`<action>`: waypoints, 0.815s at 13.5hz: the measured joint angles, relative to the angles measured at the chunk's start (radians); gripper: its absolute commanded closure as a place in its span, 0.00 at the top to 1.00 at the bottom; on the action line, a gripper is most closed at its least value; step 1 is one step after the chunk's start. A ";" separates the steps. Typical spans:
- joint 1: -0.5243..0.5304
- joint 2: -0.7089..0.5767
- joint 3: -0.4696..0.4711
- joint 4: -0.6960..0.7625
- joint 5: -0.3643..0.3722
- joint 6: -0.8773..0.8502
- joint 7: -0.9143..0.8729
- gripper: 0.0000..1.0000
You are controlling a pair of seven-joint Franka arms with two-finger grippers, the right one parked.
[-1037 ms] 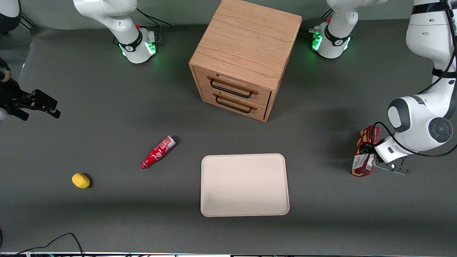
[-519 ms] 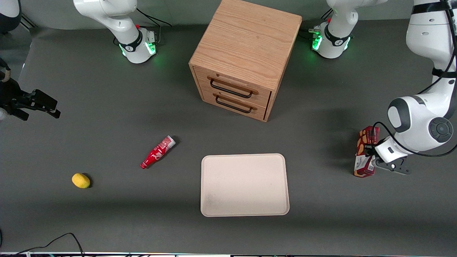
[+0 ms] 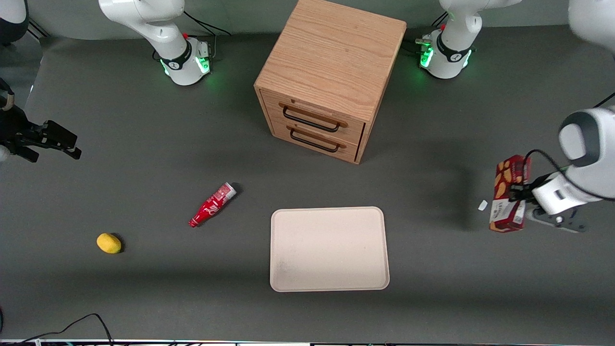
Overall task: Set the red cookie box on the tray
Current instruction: 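Lift the box and carry it with the left gripper to the tray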
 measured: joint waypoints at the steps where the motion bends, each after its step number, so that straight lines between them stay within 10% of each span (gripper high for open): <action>1: 0.000 -0.026 0.000 0.064 0.000 -0.104 -0.025 0.00; 11: -0.080 -0.003 -0.156 0.356 -0.004 -0.359 -0.392 0.00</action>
